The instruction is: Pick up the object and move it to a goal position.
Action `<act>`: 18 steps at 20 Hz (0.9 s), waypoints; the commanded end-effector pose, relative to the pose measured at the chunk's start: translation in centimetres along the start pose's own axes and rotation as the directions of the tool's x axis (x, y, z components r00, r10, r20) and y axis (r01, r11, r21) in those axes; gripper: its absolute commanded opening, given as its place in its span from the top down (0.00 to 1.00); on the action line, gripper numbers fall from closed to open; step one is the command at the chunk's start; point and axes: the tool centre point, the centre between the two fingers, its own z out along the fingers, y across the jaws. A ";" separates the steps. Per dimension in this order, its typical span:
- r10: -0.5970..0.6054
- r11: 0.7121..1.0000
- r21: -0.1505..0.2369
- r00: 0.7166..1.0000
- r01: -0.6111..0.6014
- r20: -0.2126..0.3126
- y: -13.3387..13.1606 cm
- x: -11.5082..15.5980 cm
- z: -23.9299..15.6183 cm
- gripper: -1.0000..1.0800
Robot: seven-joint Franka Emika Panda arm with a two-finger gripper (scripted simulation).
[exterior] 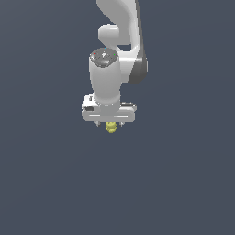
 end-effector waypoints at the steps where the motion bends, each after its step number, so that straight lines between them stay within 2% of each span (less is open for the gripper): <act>1: -0.002 1.000 0.000 1.000 0.002 0.000 0.0 0.0 -0.1 0.04; 10: -0.006 1.000 0.001 1.000 0.006 0.003 0.1 -1.5 1.7 0.04; 18: -0.015 1.000 0.001 1.000 0.015 0.010 0.3 -5.2 5.3 0.04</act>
